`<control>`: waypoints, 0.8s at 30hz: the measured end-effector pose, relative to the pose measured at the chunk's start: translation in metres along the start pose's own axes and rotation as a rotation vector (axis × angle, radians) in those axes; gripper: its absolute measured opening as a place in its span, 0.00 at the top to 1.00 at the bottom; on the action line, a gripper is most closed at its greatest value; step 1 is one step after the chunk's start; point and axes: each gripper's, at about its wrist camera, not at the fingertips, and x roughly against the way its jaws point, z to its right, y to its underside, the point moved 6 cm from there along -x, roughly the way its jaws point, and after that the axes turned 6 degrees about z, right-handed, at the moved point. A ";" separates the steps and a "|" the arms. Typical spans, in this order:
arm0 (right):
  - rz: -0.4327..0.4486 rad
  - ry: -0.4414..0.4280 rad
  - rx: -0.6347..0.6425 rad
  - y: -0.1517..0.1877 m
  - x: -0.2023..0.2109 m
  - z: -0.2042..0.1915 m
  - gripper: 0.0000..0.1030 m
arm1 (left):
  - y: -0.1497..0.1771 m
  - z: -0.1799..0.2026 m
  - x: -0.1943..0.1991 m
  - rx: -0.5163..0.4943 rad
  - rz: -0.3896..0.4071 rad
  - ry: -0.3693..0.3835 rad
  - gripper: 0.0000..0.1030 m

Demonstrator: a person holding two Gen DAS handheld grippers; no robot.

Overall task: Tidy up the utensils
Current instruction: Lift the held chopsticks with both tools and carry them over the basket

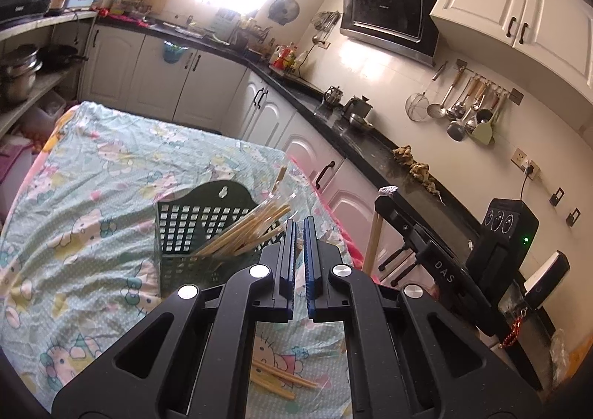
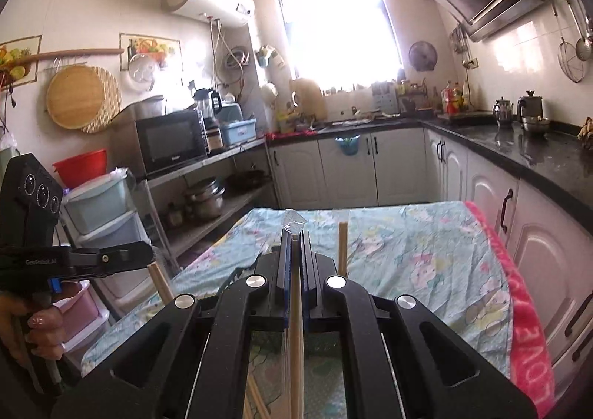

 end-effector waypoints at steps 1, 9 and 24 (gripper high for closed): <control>0.010 0.003 0.000 -0.003 0.001 0.001 0.96 | -0.003 0.003 0.001 -0.008 0.005 0.002 0.98; 0.070 0.016 0.025 -0.026 0.004 0.006 0.96 | -0.021 0.015 0.005 -0.033 0.031 0.010 0.98; 0.195 -0.006 0.075 -0.072 -0.010 -0.001 0.96 | -0.075 0.008 0.031 -0.056 0.145 -0.032 0.98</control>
